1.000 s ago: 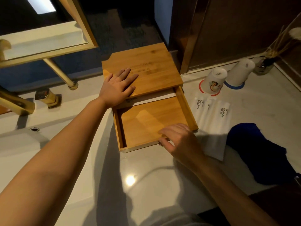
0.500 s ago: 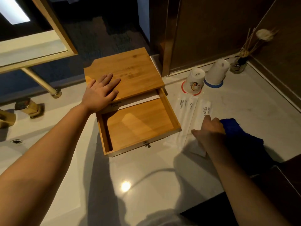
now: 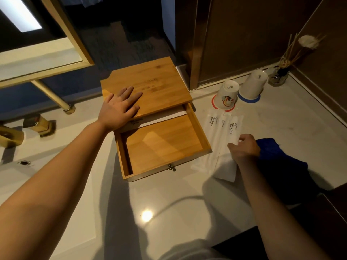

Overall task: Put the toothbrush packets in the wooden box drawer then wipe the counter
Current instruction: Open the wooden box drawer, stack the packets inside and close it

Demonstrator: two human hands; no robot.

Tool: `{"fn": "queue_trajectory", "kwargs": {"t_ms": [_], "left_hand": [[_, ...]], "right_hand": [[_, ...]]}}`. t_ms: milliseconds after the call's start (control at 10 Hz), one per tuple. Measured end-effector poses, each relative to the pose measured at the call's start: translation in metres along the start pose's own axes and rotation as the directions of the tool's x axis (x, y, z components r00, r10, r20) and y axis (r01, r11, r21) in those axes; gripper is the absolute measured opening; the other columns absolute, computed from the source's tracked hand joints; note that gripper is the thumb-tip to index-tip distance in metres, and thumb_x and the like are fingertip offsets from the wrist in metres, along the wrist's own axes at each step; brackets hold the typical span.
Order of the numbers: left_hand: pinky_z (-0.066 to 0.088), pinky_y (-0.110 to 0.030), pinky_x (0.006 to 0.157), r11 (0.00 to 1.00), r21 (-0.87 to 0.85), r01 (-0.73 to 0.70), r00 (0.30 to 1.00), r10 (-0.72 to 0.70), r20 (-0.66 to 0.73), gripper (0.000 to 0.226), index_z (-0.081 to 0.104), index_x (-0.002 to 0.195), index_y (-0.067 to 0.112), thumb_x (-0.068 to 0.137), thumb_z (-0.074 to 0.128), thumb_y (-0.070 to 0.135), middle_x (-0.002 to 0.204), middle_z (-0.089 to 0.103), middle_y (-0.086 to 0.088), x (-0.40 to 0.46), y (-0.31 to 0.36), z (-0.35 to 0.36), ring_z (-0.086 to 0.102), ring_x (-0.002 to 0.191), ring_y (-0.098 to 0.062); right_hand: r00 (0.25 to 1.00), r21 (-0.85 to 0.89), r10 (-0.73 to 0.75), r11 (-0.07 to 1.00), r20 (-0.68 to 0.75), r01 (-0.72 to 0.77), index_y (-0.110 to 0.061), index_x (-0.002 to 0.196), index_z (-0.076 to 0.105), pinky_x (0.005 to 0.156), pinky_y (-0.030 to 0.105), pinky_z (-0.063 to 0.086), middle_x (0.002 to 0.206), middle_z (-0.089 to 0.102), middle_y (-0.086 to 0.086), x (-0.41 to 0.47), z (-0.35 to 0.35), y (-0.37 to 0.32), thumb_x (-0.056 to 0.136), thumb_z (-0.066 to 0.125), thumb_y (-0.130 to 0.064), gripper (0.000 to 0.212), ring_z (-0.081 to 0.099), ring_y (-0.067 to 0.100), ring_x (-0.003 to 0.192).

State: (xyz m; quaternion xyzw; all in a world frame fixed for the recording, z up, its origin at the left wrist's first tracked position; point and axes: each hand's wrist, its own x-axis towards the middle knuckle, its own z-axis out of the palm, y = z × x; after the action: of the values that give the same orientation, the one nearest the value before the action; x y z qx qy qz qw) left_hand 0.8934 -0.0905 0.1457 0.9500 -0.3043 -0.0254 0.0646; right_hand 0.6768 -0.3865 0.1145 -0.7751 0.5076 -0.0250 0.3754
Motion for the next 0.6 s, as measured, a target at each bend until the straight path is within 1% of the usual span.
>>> {"fn": "queue_trajectory", "kwargs": {"t_ms": [100, 200, 300, 400, 500, 600], "left_hand": [[0.009, -0.047, 0.116, 1.000, -0.002, 0.006, 1.000, -0.006, -0.001, 0.056, 0.018, 0.144, 0.040, 0.091, 0.018, 0.054, 0.158, 0.015, 0.000, 0.001, 0.000, 0.001, 0.012, 0.146, -0.021], [0.008, -0.047, 0.115, 1.000, -0.006, 0.007, 1.000, -0.007, -0.003, 0.055, 0.018, 0.144, 0.040, 0.091, 0.018, 0.054, 0.158, 0.015, 0.001, 0.001, -0.001, 0.002, 0.011, 0.146, -0.021], [0.008, -0.047, 0.115, 1.000, -0.011, 0.002, 1.000, -0.002, -0.002, 0.055, 0.018, 0.144, 0.039, 0.091, 0.018, 0.054, 0.158, 0.015, 0.001, 0.001, 0.000, 0.002, 0.011, 0.146, -0.020], [0.008, -0.047, 0.116, 1.000, -0.015, 0.007, 1.000, -0.007, 0.000, 0.056, 0.018, 0.144, 0.040, 0.091, 0.018, 0.054, 0.158, 0.015, 0.001, 0.000, 0.000, 0.002, 0.011, 0.146, -0.020], [0.007, -0.047, 0.116, 1.000, -0.019, 0.013, 1.000, -0.013, -0.001, 0.055, 0.018, 0.144, 0.040, 0.091, 0.018, 0.054, 0.158, 0.015, 0.001, 0.001, 0.000, 0.002, 0.011, 0.146, -0.020], [0.008, -0.048, 0.116, 1.000, -0.016, 0.009, 1.000, -0.009, 0.002, 0.054, 0.019, 0.144, 0.040, 0.091, 0.019, 0.053, 0.158, 0.015, 0.000, 0.001, 0.001, 0.002, 0.011, 0.146, -0.020]], "right_hand": [[1.000, 0.116, 0.005, 0.993, -0.029, -0.002, -0.004, 0.115, 0.058, 0.083, 0.035, 0.050, 0.120, 0.064, 0.016, 0.003, -0.005, 0.003, 0.079, 0.068, -0.010, 0.037, 0.060, 0.033, 0.109], [0.999, 0.224, 0.017, 0.975, -0.049, -0.005, -0.004, 0.114, 0.060, 0.079, 0.033, 0.047, 0.119, 0.065, 0.016, 0.003, -0.012, 0.000, 0.081, 0.066, -0.008, 0.034, 0.060, 0.033, 0.108], [0.996, 0.236, -0.010, 0.971, -0.086, 0.030, -0.005, 0.114, 0.060, 0.079, 0.032, 0.045, 0.122, 0.063, 0.015, 0.003, -0.025, -0.009, 0.083, 0.064, -0.008, 0.032, 0.060, 0.032, 0.109], [0.986, 0.162, -0.066, 0.983, -0.155, 0.091, -0.010, 0.111, 0.060, 0.084, 0.035, 0.047, 0.122, 0.062, 0.012, 0.003, -0.046, -0.025, 0.084, 0.063, -0.010, 0.028, 0.059, 0.030, 0.110], [0.975, 0.229, -0.215, 0.947, -0.061, 0.224, -0.013, 0.106, 0.059, 0.086, 0.035, 0.051, 0.115, 0.065, 0.010, -0.006, -0.062, -0.049, 0.084, 0.062, -0.010, 0.023, 0.062, 0.026, 0.104], [0.858, 0.230, -0.490, 0.862, 0.153, 0.451, -0.017, 0.105, 0.058, 0.066, 0.019, 0.049, 0.104, 0.062, -0.001, -0.031, -0.058, -0.084, 0.087, 0.058, -0.010, 0.019, 0.061, 0.011, 0.089]]}}
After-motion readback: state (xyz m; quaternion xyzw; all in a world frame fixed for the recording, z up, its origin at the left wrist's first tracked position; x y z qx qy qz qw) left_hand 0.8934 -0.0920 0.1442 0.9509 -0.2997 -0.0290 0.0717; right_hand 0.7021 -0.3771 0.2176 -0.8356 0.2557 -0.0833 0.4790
